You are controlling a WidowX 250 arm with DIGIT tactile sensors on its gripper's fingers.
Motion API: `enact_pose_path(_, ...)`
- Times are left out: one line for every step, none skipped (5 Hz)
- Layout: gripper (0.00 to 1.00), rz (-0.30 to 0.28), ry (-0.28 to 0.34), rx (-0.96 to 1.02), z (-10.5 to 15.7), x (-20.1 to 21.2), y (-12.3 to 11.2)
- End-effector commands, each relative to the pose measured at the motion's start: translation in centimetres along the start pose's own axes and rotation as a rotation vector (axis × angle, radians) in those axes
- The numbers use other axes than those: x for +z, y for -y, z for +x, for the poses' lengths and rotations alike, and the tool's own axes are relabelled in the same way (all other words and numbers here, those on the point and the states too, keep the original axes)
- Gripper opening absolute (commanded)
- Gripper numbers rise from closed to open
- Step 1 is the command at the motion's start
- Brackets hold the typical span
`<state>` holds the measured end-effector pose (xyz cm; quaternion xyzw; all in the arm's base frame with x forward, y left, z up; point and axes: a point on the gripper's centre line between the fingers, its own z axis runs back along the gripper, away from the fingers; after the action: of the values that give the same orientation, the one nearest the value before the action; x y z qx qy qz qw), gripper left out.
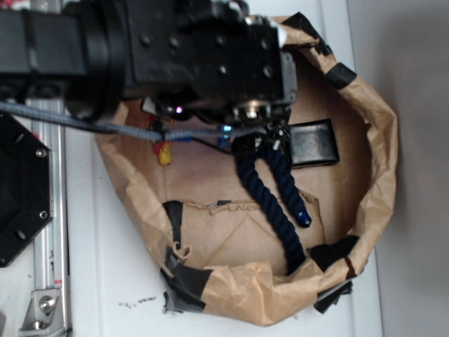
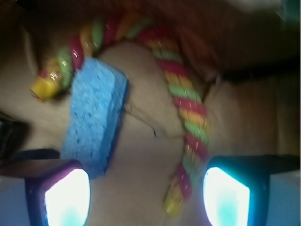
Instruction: Grab the blue sponge.
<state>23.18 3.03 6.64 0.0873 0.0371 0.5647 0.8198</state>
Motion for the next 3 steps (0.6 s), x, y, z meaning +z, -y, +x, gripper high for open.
enact_pose_path(1.0, -0.118, 0.064, -0.064, 3.8, -1.3, -1.9)
enact_pose_path(1.0, -0.188, 0.125, -0.215, 5.9, -2.9, 0.5)
enact_pose_path(1.0, -0.167, 0.123, -0.211, 6.8, -3.4, 2.0)
